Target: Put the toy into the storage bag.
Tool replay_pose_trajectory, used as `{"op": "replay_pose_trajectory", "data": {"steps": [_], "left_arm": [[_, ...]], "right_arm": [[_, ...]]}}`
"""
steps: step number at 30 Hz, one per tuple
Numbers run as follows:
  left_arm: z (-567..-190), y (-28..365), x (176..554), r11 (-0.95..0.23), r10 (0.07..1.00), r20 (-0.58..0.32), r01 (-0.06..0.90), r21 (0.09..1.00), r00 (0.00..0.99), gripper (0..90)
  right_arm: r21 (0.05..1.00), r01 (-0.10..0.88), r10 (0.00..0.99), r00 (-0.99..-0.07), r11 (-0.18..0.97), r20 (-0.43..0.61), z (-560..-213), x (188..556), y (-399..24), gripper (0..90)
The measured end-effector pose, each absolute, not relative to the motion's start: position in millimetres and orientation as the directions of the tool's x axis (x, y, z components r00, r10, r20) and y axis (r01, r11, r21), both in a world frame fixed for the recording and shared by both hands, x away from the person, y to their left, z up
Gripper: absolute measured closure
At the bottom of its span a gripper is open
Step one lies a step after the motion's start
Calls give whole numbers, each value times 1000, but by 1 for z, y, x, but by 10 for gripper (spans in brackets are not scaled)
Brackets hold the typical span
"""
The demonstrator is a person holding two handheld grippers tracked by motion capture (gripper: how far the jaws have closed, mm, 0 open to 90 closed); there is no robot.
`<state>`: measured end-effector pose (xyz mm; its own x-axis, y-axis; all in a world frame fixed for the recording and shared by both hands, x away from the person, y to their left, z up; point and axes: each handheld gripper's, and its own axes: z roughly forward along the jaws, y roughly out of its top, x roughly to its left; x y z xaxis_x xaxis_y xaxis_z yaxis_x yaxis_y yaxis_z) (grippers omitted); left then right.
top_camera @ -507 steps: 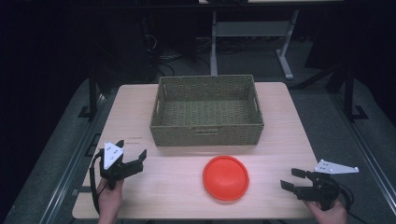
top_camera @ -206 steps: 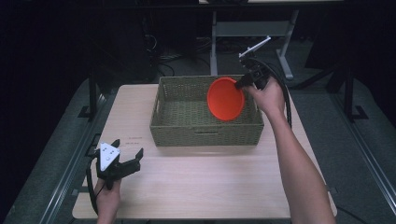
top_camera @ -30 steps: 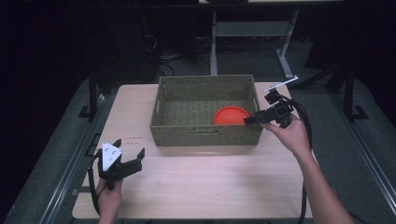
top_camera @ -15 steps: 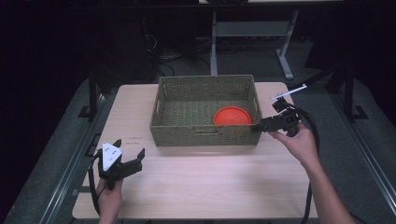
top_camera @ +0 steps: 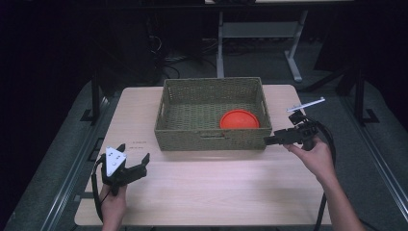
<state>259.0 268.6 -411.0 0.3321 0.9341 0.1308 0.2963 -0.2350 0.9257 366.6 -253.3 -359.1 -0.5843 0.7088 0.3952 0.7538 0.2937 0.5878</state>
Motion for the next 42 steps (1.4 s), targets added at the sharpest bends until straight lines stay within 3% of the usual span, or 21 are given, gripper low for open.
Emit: {"op": "replay_pose_trajectory", "data": {"steps": [21, 33, 42], "left_arm": [[-412, 267, 259, -236, 933, 132, 293, 926, 334, 128], [-412, 267, 259, -233, 934, 129, 293, 927, 334, 128], [-412, 266, 258, -242, 932, 137, 297, 924, 336, 128]], "right_arm": [[592, 753, 701, -586, 288, 406, -383, 333, -272, 279], [586, 735, 710, -610, 342, 352, -404, 309, -276, 270], [587, 749, 707, -592, 306, 387, -420, 294, -287, 268]]}}
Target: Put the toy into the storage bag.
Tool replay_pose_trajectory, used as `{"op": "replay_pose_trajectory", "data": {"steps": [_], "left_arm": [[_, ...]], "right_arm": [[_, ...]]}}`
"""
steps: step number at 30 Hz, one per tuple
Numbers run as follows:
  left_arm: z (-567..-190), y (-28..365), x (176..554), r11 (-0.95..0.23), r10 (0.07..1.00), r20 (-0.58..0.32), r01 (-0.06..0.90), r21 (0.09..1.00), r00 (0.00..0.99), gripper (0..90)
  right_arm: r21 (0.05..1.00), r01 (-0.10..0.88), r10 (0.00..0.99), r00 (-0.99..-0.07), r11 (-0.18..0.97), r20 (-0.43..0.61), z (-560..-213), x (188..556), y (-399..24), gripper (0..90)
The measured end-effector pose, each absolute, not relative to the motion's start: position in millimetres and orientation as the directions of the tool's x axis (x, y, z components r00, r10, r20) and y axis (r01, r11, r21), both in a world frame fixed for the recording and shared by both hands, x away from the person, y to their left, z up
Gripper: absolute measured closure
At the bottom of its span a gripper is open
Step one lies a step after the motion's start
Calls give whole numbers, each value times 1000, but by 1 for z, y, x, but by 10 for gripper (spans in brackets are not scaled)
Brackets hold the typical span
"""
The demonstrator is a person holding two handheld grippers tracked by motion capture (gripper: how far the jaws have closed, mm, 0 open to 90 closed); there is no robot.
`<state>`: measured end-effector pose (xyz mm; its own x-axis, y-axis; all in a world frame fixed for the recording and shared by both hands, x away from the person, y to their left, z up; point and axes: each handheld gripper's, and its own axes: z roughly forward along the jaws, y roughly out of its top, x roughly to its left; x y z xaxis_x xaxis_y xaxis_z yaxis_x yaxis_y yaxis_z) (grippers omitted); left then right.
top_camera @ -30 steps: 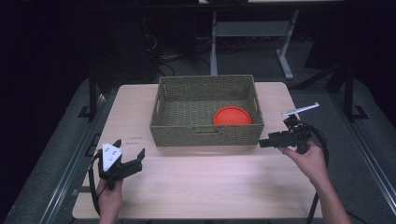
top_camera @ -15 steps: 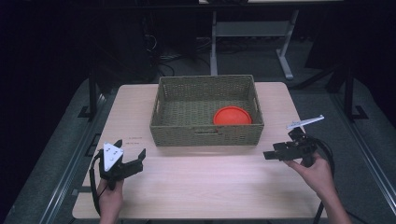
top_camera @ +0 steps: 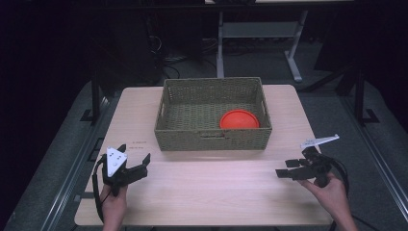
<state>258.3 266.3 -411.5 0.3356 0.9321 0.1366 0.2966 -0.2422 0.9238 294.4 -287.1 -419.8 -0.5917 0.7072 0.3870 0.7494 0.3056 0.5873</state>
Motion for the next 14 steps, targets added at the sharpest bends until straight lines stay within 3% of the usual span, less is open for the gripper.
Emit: {"op": "replay_pose_trajectory", "data": {"steps": [11, 14], "left_arm": [[-412, 265, 259, -240, 931, 134, 293, 925, 341, 128], [-412, 265, 260, -240, 932, 133, 295, 925, 338, 128]], "right_arm": [[616, 738, 711, -587, 275, 386, -434, 269, -289, 244], [685, 700, 719, -581, 203, 381, -444, 256, -294, 254]]}}
